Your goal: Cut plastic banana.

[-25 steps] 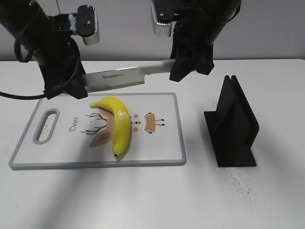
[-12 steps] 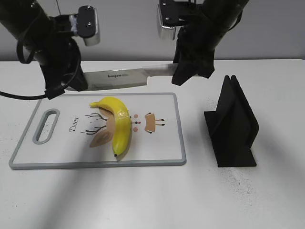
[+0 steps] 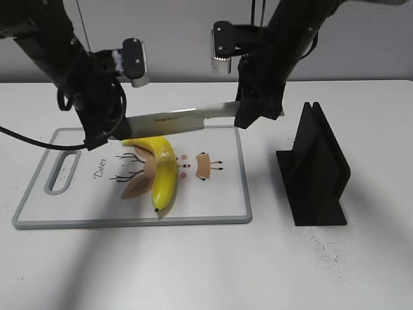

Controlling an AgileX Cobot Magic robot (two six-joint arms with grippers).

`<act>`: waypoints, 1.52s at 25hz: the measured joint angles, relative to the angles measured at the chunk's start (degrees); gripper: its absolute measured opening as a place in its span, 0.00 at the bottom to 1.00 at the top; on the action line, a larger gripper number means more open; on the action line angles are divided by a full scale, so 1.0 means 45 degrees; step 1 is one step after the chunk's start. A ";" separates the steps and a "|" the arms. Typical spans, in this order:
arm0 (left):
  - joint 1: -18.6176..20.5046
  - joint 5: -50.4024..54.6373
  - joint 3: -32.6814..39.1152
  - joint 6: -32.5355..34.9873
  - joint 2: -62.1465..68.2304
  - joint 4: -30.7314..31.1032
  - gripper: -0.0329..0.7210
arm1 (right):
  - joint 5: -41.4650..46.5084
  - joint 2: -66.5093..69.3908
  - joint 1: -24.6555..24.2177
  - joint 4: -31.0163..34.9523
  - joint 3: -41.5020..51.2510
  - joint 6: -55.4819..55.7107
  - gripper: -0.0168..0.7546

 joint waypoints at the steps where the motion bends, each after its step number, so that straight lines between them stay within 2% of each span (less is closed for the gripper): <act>1: 0.0000 -0.0152 0.0000 0.0012 0.0259 -0.0113 0.04 | -0.0038 0.0259 0.0000 -0.0126 0.0000 0.0168 0.23; 5: 0.0000 -0.0948 0.0032 0.0097 0.1654 -0.0504 0.05 | -0.0259 0.1658 0.0037 -0.0789 -0.0033 0.0673 0.24; 12: -0.0025 -0.1012 -0.0041 0.0097 0.1751 -0.0598 0.05 | -0.0285 0.2077 0.0158 -0.1261 -0.0254 0.0801 0.25; 19: -0.0008 -0.1073 0.0000 -0.0010 0.1518 -0.0110 0.05 | 0.0468 0.2218 0.0283 -0.1635 -0.1489 0.1651 0.25; 27: -0.0008 0.0227 0.0000 -0.0065 -0.0062 -0.0067 0.04 | 0.1692 0.1022 0.0324 -0.1587 -0.2105 0.1750 0.26; 38: 0.0015 0.1833 0.0000 -0.0208 -0.1874 -0.0277 0.04 | 0.1754 -0.0223 0.0407 -0.1302 -0.2115 0.1663 0.28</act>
